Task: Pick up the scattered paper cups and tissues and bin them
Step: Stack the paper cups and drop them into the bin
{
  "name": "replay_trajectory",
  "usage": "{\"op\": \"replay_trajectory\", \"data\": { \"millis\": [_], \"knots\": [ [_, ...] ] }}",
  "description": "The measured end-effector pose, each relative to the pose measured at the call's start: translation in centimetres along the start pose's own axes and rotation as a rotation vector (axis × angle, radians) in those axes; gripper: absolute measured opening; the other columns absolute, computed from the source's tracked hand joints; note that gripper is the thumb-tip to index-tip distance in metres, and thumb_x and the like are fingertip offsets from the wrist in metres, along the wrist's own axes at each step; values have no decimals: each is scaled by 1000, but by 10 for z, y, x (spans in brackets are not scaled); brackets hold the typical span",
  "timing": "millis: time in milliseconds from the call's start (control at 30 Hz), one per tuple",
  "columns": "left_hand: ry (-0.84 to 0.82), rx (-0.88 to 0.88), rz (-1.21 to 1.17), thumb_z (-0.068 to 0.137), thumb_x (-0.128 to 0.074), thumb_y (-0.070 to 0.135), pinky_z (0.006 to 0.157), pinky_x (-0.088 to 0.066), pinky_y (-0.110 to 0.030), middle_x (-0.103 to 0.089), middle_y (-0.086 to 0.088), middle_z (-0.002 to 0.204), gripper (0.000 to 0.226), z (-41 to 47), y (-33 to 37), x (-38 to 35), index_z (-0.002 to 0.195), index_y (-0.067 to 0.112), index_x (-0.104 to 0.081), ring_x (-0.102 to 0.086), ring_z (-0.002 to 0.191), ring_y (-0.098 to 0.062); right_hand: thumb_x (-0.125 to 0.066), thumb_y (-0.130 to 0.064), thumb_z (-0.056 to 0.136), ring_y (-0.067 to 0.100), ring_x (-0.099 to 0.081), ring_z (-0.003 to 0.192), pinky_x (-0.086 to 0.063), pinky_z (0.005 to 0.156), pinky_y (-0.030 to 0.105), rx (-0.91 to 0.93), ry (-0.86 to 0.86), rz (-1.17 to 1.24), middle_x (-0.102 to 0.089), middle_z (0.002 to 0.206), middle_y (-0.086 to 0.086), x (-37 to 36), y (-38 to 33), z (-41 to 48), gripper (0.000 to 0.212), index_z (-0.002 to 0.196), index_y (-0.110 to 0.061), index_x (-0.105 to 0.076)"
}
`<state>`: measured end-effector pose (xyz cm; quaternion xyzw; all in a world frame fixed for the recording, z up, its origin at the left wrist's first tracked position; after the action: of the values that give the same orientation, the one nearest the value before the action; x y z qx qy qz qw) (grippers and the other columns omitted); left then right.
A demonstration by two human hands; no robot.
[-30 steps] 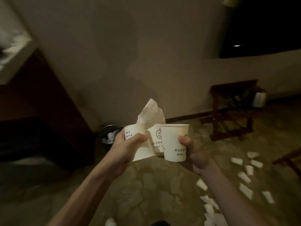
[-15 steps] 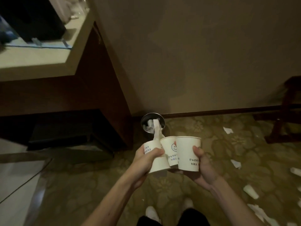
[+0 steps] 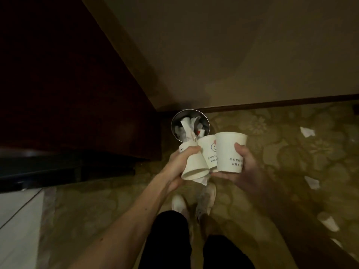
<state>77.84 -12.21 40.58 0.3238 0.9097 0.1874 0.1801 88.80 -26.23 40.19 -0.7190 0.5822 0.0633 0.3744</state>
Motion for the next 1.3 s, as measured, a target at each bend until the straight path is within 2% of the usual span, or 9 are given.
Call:
{"op": "replay_trajectory", "data": {
  "millis": [133, 400, 667, 733, 800, 900, 1067, 1167, 1300],
  "knots": [
    [30, 29, 70, 69, -84, 32, 76, -60, -47, -75, -14, 106, 61, 108, 2, 17, 123, 14, -62, -74, 95, -33, -80, -49, 66, 34, -63, 114, -47, 94, 57, -30, -47, -34, -66, 123, 15, 21, 11, 97, 66, 121, -16, -66],
    [80, 103, 303, 71, -85, 46, 73, -62, -41, -78, -4, 99, 53, 286, -2, 61, 116, 23, -66, -76, 88, -24, -74, -53, 70, 18, -74, 89, -58, 66, 36, -94, 95, -175, -76, 98, -2, 60, 57, 261, 22, 87, -39, -77],
    [290, -9, 566, 82, -65, 67, 78, -58, -35, -67, 0, 105, 62, 411, 49, 93, 123, 22, -54, -67, 92, -20, -57, -84, 67, 17, -73, 89, -56, 72, 39, -172, 236, -343, -75, 97, -8, 67, 68, 381, 67, 115, -37, -60],
    [324, -65, 626, 87, -62, 61, 64, -51, -26, -63, 6, 94, 45, 431, 54, 100, 111, 24, -56, -63, 83, -11, -52, -88, 66, 20, -69, 90, -53, 65, 38, -230, 249, -299, -70, 97, -5, 71, 72, 396, 70, 114, -37, -57],
    [299, -29, 645, 90, -63, 54, 63, -50, -26, -63, 5, 100, 43, 442, 49, 105, 119, 23, -55, -62, 88, -12, -53, -87, 66, 22, -66, 88, -54, 66, 40, -264, 245, -229, -67, 98, -2, 75, 72, 403, 65, 104, -35, -58],
    [264, 11, 646, 93, -66, 42, 77, -55, -32, -58, -5, 124, 58, 449, 46, 113, 141, 17, -46, -59, 106, -20, -62, -81, 65, 28, -59, 100, -50, 85, 45, -329, 270, -198, -57, 117, 5, 83, 79, 399, 89, 135, -29, -47],
    [245, -145, 862, 93, -64, 32, 58, -52, -25, -66, 1, 72, 17, 432, 73, 90, 93, 16, -70, -62, 67, -12, -66, -54, 84, 12, -66, 92, -52, 68, 29, -181, 334, -266, -71, 103, -2, 90, 63, 352, 43, 114, -24, -62],
    [166, -258, 973, 87, -70, 36, 64, -47, -25, -62, 12, 58, 27, 391, 99, 45, 64, 25, -62, -59, 60, -5, -73, -27, 84, 1, -65, 61, -49, 49, 17, 61, 483, -210, -69, 67, -12, 96, 30, 297, 12, 91, -18, -67],
    [-28, -385, 1010, 88, -70, 28, 58, -42, -15, -54, 11, 51, 33, 300, 130, -46, 61, 16, -55, -50, 52, 2, -74, -30, 78, 3, -59, 62, -50, 56, 23, 273, 573, -277, -62, 65, -15, 87, -19, 186, 9, 76, -31, -65]
  ]
}}
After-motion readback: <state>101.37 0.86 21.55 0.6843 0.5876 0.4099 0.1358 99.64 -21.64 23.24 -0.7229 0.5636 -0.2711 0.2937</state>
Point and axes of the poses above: each hand's wrist, its own z-axis towards the middle knuckle, its own x-axis out of the back of the hand, y = z × x, the point moved 6 cm from there along z, towards the middle knuckle
